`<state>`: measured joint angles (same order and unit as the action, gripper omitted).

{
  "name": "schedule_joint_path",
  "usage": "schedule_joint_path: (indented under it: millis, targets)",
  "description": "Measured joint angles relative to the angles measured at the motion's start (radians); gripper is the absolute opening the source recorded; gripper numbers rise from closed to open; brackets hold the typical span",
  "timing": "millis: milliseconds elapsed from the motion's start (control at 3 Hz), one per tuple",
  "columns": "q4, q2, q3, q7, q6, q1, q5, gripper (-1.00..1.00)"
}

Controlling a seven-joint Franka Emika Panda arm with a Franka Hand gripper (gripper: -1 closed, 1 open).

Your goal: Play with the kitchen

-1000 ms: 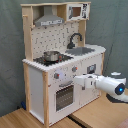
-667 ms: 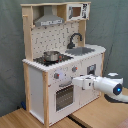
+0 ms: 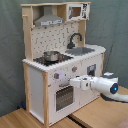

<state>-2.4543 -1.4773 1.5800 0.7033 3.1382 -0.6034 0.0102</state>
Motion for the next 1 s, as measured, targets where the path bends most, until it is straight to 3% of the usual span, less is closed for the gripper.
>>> schedule_joint_path:
  millis: [333,1000]
  targets:
    - [0.027,0.000,-0.002,0.033,0.078,-0.049,0.000,1.00]
    - [0.148,0.000,-0.020,0.138,0.116,-0.172,0.000,1.00]
